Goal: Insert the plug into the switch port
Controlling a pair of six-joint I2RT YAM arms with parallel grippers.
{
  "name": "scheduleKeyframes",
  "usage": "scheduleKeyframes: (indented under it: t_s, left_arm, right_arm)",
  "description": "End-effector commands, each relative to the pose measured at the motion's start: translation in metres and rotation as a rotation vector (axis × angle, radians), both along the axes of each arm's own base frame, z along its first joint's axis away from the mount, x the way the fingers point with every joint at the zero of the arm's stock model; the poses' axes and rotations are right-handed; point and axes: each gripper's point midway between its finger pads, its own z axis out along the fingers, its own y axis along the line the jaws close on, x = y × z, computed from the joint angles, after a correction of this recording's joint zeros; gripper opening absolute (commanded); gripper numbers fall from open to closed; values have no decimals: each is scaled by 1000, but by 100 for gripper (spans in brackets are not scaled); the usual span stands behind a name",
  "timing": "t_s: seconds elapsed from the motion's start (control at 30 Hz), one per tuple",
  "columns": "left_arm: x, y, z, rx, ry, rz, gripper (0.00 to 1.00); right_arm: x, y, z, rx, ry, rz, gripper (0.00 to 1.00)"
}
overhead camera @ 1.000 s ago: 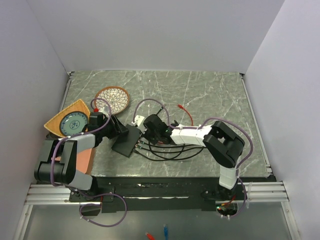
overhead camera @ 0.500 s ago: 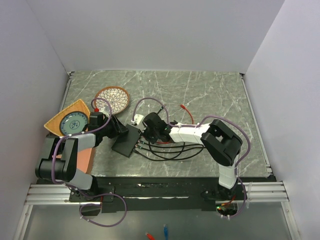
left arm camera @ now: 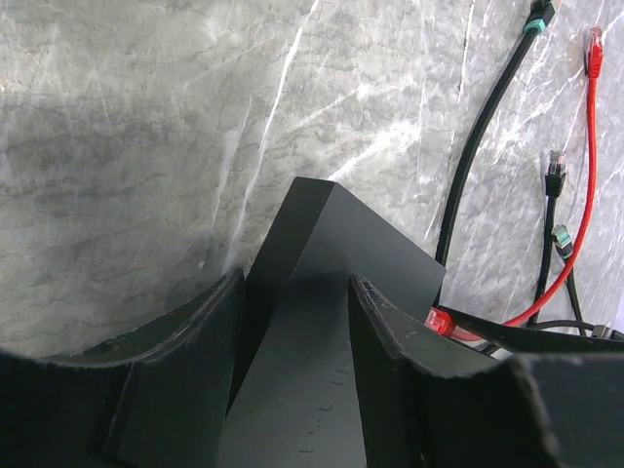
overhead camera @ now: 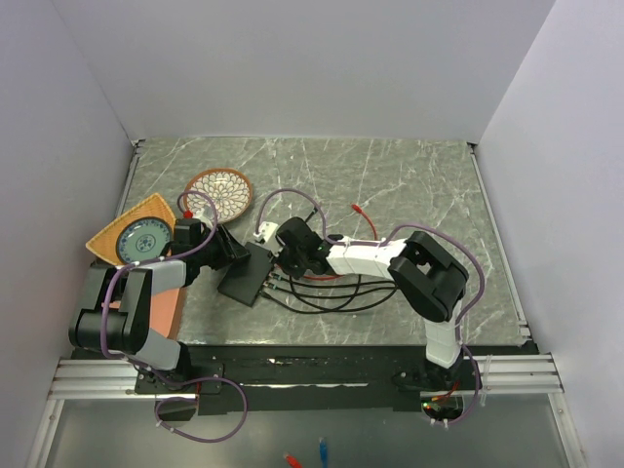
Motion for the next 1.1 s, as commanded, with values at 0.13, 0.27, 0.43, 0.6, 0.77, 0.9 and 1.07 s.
scheduleKeyframes:
  t_s: [0.13,0.27,0.43,0.6,0.77,0.9,1.07]
  left_arm:
    - [6,-10,10,-48,-27,-38,53]
    - [8,-11,12,-48,-30,-38,55]
    - [8,-12,12,-53,-28,-42,60]
    - [9,-13,14,-58,-33,-44,61]
    - [10,-14,15,-66,-34,-48,62]
    - [11,-14,16,-65,-34,-49,68]
    - [12,-16,16,-75,-36,-61,64]
  right_arm:
    - [5,-2,-11,-56,15,-7,0]
    - [6,-6,-13,-92,12,6,0]
    - [6,-3,-13,-101,19,27,0]
    - [6,-4,-17,-145,20,35,0]
    - [8,-4,-17,-178,14,45,0]
    - [8,-6,-21,-221,8,54,0]
    - [10,-3,-17,-197,-7,37,0]
